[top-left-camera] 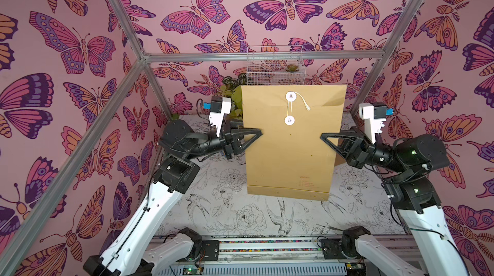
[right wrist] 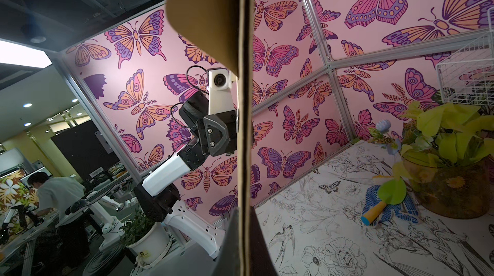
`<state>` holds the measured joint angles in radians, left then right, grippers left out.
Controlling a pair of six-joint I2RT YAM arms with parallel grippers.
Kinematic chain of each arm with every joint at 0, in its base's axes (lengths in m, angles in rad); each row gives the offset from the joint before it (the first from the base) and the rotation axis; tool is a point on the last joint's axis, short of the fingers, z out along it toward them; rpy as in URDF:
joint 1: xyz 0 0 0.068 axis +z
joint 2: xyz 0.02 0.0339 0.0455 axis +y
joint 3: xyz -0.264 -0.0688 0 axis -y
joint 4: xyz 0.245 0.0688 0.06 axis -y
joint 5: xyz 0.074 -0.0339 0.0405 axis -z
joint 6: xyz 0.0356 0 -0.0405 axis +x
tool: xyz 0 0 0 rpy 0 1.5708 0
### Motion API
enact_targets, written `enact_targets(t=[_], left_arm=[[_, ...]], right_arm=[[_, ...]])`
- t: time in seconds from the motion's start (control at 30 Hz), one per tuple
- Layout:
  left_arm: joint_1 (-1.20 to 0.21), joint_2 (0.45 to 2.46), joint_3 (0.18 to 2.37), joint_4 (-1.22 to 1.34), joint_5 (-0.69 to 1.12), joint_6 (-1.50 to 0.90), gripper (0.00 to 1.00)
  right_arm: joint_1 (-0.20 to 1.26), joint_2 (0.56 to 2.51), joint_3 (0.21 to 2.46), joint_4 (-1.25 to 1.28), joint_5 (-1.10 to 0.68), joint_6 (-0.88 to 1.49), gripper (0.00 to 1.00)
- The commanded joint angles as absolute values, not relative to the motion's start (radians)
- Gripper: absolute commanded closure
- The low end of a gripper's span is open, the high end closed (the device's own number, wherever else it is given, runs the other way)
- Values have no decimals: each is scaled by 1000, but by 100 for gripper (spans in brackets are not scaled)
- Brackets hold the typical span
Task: Open the file bag
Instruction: Pick up the file bag from the center of the board, then open the file bag.
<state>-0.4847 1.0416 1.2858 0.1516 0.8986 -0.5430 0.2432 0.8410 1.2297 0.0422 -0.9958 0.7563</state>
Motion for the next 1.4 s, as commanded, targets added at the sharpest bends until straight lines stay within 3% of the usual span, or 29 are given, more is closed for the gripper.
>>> enact_targets(t=[0.0,0.43,0.57,0.63,0.73,0.9,1.07,1.37], left_arm=[[-488,1025,1285,199,930,-552,68],[-489,1025,1255,199,919,-558,89],[-489,1019,1247,195,907,-562,100],[-489,1015,1253,153,885,-543,100],[-489,1011,1292,-16,812,-463,98],[-494,1029,1391,-340,674,-286,98],[-570,1079,1523,-605,492,-122,98],[-823,1237,1776,-900,91,57,98]], right_arm=[[249,825,1235,13,-951,727,100],[249,817,1199,49,-921,765,100],[249,813,1192,46,-897,759,100],[249,803,1198,-6,-865,712,91],[249,779,1244,-239,-740,537,63],[249,746,1283,-526,-487,331,40],[249,762,1273,-565,-482,324,41],[248,887,1191,-412,-757,459,41]])
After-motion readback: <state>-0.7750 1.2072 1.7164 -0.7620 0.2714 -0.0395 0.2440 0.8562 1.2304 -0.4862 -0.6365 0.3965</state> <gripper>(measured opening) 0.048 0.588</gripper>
